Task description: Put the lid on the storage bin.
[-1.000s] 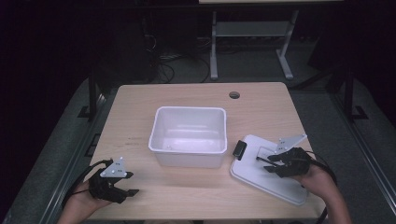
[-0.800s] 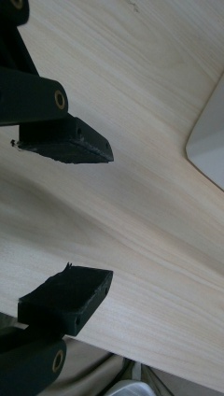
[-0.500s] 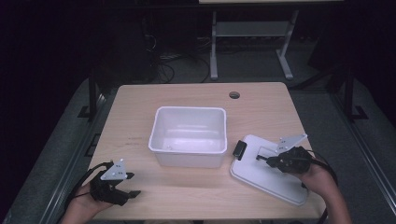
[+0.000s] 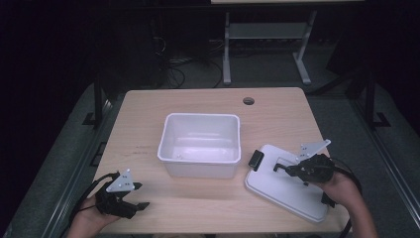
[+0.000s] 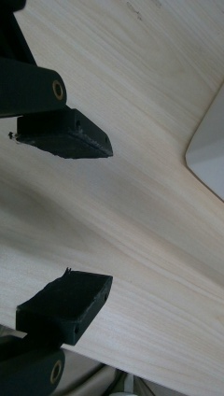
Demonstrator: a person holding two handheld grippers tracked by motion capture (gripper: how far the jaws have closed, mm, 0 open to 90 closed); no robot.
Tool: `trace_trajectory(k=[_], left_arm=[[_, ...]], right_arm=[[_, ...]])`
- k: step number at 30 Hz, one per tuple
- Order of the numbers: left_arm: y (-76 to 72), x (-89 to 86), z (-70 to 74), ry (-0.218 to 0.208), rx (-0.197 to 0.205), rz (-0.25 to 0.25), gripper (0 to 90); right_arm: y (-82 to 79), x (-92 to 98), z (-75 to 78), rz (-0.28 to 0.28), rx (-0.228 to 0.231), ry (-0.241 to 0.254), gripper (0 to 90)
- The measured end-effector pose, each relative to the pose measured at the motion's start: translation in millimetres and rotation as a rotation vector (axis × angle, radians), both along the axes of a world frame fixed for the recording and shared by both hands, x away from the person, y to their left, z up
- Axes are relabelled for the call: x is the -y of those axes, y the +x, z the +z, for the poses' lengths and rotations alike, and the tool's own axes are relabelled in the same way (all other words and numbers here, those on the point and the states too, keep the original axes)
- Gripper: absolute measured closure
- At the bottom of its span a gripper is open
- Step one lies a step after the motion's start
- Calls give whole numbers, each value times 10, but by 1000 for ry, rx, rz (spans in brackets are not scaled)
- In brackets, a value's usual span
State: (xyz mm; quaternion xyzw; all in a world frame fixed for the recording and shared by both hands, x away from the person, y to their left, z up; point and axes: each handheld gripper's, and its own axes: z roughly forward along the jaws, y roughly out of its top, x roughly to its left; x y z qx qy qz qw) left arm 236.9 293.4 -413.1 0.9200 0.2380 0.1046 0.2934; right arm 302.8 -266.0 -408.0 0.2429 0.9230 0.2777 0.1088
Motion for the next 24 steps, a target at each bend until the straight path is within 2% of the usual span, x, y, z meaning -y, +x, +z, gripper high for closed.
trace_trajectory(k=[9,19,24], left_arm=[[3,-2,-28,-7,4,13,320],[8,-10,-41,-14,8,21,310],[17,-4,-63,-8,3,26,306]], right_arm=[[-25,17,145,22,24,5,839],[-87,46,421,55,63,2,839],[-103,77,528,52,87,8,839]])
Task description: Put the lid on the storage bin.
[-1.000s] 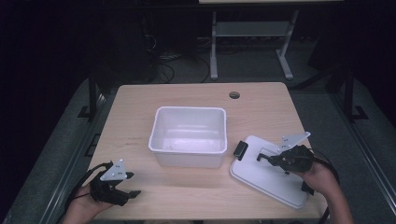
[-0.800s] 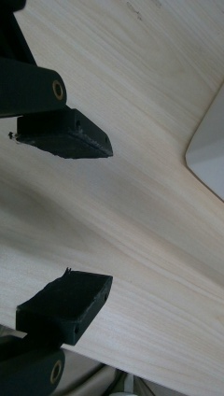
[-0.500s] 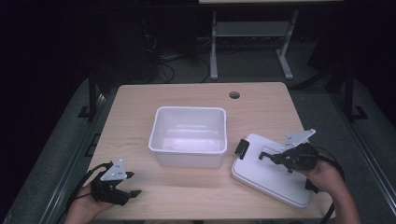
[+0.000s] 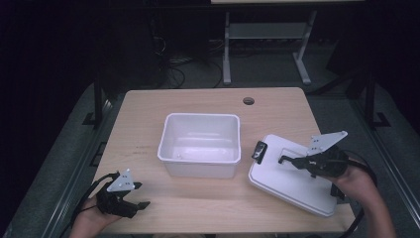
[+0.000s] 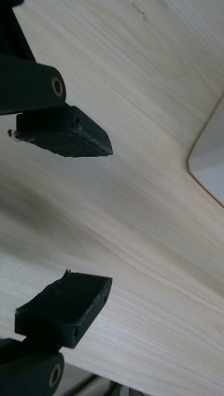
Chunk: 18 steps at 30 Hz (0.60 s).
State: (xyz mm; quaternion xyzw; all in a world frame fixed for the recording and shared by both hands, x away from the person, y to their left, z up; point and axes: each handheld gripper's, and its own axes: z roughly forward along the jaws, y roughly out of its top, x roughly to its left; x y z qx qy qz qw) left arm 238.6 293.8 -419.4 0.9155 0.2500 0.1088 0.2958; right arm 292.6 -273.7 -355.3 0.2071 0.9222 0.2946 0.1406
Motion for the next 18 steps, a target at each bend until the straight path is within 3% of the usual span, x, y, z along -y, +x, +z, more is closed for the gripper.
trace_trajectory(k=[9,18], left_arm=[[-5,8,-1,-5,1,-3,300],[-7,3,-8,-8,4,5,294]], right_arm=[[-26,5,189,27,14,26,839],[-12,-49,477,54,45,38,839]])
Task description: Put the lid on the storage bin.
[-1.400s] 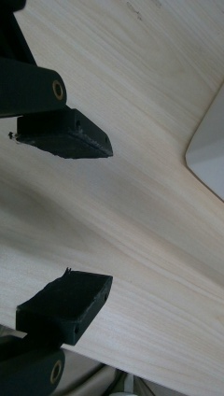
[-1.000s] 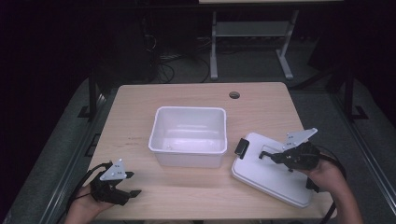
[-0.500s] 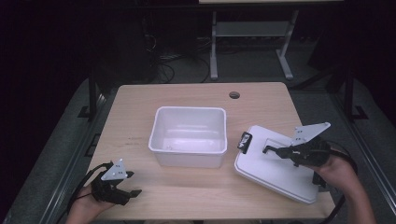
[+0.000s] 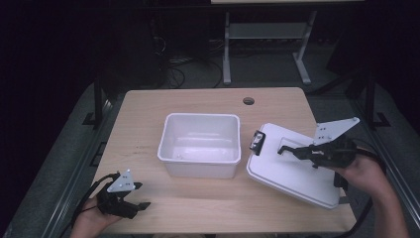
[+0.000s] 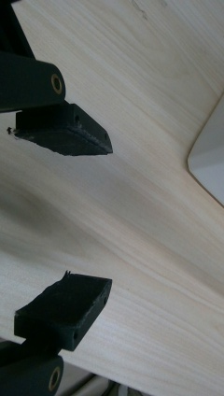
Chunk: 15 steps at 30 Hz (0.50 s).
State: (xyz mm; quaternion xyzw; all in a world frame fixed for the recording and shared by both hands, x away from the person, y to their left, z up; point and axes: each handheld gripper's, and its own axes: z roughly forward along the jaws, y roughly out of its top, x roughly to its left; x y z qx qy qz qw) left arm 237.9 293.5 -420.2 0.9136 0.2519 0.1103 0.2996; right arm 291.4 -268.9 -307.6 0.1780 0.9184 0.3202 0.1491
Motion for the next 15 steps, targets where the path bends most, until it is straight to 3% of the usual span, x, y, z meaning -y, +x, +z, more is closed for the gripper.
trace_trajectory(k=[15], left_arm=[[4,-18,-14,-7,-5,7,289]], right_arm=[[116,-204,218,51,-10,2,839]])
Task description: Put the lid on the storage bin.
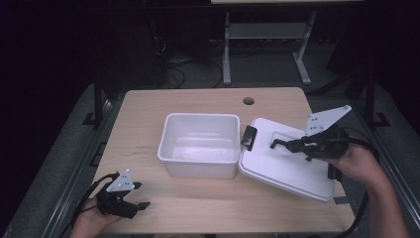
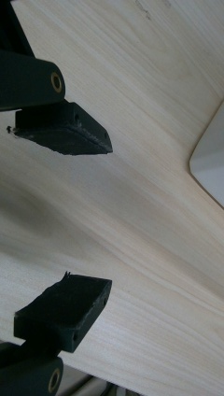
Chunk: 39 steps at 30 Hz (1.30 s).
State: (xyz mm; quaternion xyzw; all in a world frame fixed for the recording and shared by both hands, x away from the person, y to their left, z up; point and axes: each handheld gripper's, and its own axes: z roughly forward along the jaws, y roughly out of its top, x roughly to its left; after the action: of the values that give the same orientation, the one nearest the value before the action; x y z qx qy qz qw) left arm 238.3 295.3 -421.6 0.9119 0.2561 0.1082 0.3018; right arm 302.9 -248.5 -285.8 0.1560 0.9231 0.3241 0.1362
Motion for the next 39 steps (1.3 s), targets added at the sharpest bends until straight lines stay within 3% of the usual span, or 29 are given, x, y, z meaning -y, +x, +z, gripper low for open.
trace_trajectory(k=[22,39], left_arm=[[-7,-64,26,-28,13,18,283],[-3,-43,11,-26,10,13,283]], right_arm=[[267,-647,185,127,3,3,839],[449,-971,213,176,6,15,839]])
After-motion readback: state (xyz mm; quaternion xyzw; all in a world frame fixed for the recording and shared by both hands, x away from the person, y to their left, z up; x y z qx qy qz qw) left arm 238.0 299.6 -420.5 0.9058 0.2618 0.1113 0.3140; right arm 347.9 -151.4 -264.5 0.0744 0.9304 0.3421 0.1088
